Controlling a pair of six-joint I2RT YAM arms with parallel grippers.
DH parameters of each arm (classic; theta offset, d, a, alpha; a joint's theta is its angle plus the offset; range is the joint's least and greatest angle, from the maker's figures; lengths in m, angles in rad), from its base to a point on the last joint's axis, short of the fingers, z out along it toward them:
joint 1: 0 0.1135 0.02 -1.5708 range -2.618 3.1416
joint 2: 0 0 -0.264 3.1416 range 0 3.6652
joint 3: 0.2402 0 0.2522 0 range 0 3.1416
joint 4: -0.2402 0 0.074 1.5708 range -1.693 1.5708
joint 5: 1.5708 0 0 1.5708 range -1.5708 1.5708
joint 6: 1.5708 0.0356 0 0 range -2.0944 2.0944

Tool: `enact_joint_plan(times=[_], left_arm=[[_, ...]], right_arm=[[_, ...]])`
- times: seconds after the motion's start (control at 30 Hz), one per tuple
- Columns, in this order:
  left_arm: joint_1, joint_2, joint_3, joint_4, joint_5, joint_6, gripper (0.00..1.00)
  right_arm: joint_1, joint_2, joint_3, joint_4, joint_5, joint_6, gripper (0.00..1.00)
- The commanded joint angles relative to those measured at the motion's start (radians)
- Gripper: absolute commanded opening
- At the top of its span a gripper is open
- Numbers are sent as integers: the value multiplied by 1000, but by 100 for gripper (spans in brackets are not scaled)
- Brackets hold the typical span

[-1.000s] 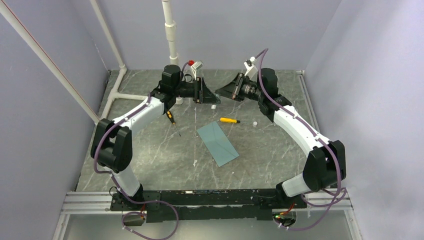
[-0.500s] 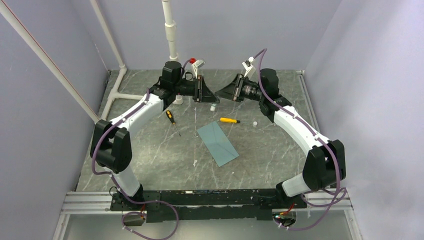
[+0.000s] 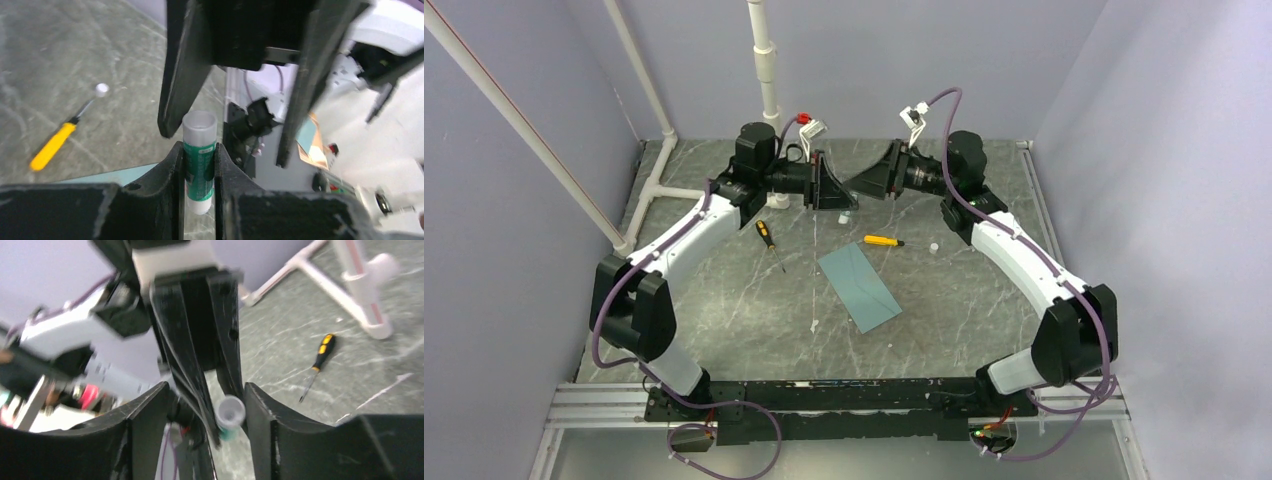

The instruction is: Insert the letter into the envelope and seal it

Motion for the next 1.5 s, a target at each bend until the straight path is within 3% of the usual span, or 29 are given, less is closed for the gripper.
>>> enact_joint_plan(times=[0.0,0.13,0.23,0.4,0.57,0.9,1.0,1.1,1.2,1.27,1.4,1.47], left_arm=[[-5,-21,25,-167,-309,122,2],[-5,-14,44,-234,-465,128,2],[-5,4,64,-265,-478,119,2],[-5,-3,46,-245,-467,96,2],[-5,-15,29,-219,-448,80,2],[-5,-46,-6,-153,-396,60,2],[-5,-48,0,-164,-397,68,3],[-5,-53,9,-182,-397,80,3],[-3,-58,28,-215,-384,86,2],[-2,-52,62,-280,-346,107,2],[-2,-37,122,-378,-162,177,3],[-2,-48,110,-348,-42,194,2]], right_arm=[[33,-36,130,-354,482,29,63],[89,-28,151,-412,621,77,67],[118,16,232,-545,701,33,67],[142,38,247,-571,758,24,63],[149,102,318,-624,718,27,38],[176,151,376,-677,688,-7,40],[179,145,371,-669,660,-17,20],[169,130,357,-644,588,-49,0],[141,82,299,-545,449,-139,0],[105,17,214,-386,279,-174,0],[65,-92,113,-119,-19,-220,0],[60,-100,114,-85,-110,-232,0]])
